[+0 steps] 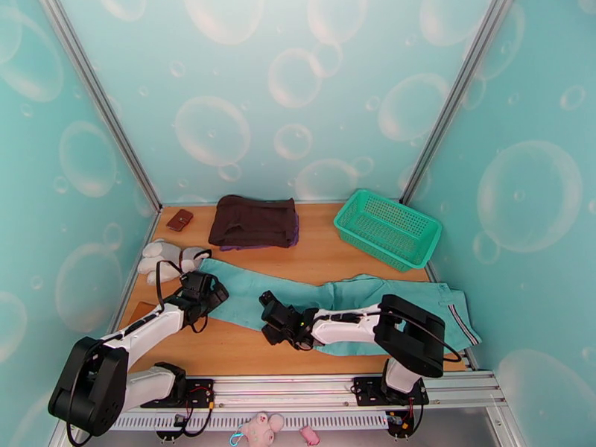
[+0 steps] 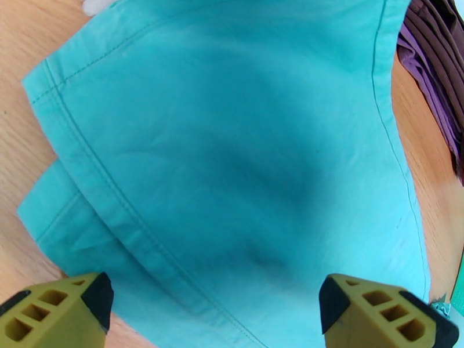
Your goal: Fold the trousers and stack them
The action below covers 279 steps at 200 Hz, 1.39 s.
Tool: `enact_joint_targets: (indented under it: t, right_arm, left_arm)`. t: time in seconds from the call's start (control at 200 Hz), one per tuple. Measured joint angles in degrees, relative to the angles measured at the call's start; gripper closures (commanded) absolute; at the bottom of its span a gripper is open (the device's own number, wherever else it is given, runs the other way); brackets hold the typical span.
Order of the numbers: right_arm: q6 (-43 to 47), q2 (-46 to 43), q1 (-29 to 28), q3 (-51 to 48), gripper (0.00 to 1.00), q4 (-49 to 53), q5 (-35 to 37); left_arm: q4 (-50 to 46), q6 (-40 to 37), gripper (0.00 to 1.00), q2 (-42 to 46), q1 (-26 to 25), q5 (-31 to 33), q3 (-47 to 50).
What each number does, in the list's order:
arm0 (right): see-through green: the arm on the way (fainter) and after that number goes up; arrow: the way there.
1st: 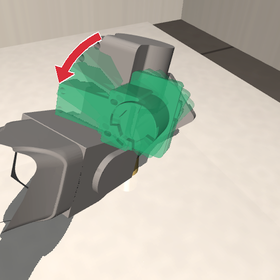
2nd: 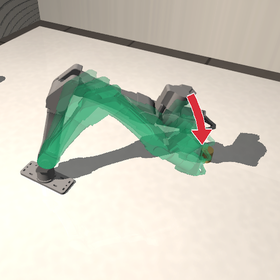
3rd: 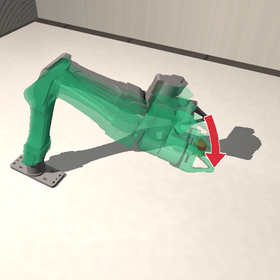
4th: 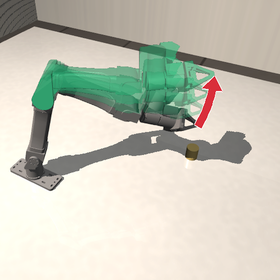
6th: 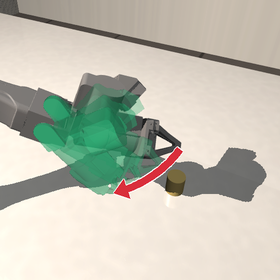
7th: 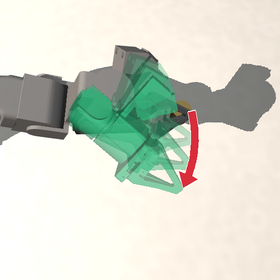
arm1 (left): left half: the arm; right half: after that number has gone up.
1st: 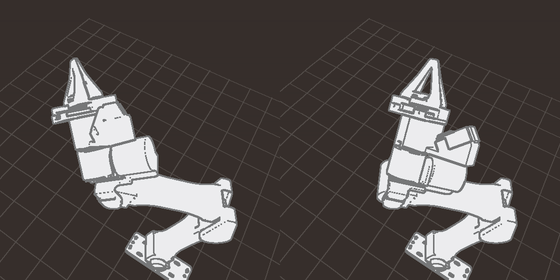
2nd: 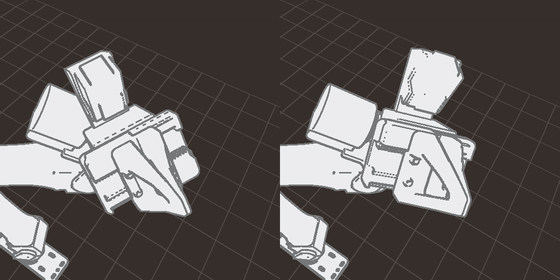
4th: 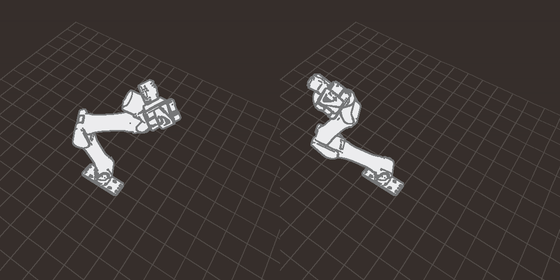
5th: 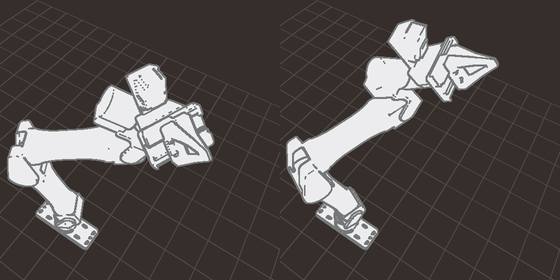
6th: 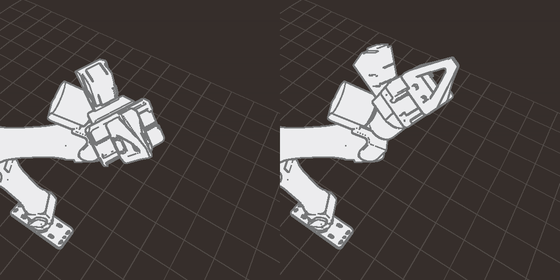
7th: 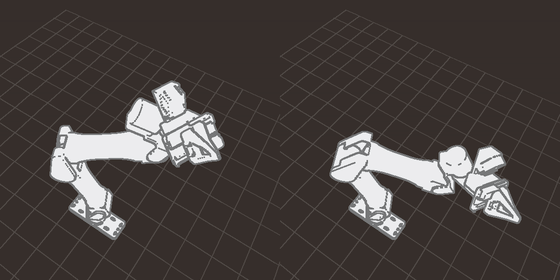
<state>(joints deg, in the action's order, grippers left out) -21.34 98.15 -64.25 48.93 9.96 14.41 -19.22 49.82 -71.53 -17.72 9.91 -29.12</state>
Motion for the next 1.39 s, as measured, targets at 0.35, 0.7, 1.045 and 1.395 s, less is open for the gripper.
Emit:
enact_joint_targets:
  t: [0.35, 0.7, 1.045, 1.395]
  right_arm:
    - [0.0, 1.2, -0.4, 1.7, 0.53, 1.6, 3.1]
    - [0.0, -0.5, -0.9, 1.6, 0.51, 3.4, 3.5]
    - [-0.6, -2.2, -1.3, -0.1, 0.88, 4.8, 4.2]
    - [-1.0, -4.2, -1.3, -1.2, 1.0, 5.1, 4.3]
  left_arm:
    - [0.0, 0.0, 0.0, 0.1, 0.8, 0.2, 0.1]
    - [0.0, -0.2, 0.0, 0.3, 1.7, 0.9, 0.3]
    - [-1.2, -0.4, 0.0, 0.9, 2.1, 2.2, 0.5]
    - [-2.5, -0.4, 0.01, 1.9, 2.1, 3.7, 0.5]
